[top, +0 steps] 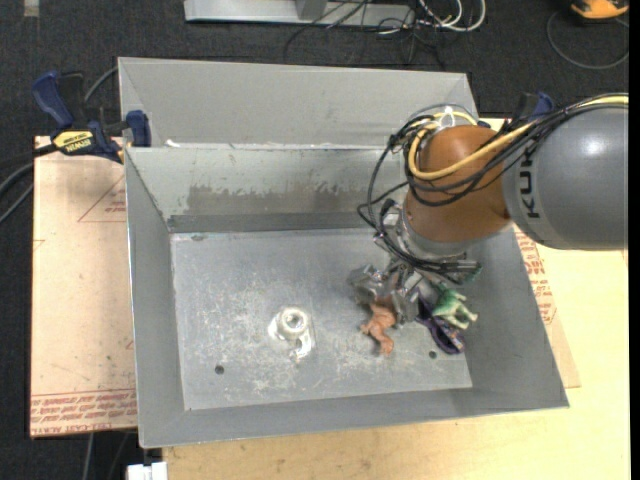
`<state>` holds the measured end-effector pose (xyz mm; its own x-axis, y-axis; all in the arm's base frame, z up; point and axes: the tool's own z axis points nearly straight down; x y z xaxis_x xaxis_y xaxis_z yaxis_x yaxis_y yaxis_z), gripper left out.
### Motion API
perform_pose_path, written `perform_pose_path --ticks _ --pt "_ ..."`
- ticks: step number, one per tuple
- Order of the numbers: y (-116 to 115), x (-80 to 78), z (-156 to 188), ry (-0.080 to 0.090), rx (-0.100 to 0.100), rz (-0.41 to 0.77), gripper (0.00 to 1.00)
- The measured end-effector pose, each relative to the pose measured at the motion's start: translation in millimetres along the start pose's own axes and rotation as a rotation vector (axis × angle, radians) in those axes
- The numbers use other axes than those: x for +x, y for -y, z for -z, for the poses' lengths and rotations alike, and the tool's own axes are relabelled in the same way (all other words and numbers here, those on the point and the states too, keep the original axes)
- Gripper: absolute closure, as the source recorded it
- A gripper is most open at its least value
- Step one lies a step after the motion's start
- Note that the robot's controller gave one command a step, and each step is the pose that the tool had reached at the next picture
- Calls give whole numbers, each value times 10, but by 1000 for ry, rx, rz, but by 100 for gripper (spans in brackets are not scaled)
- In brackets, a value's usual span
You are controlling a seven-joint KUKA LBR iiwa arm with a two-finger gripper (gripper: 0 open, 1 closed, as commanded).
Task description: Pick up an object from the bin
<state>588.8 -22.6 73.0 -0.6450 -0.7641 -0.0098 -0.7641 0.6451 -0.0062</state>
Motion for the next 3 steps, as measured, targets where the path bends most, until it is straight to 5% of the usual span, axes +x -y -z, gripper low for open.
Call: perform_pose_path --ticks 3 --pt "-18 6 245 -3 -6 -2 100"
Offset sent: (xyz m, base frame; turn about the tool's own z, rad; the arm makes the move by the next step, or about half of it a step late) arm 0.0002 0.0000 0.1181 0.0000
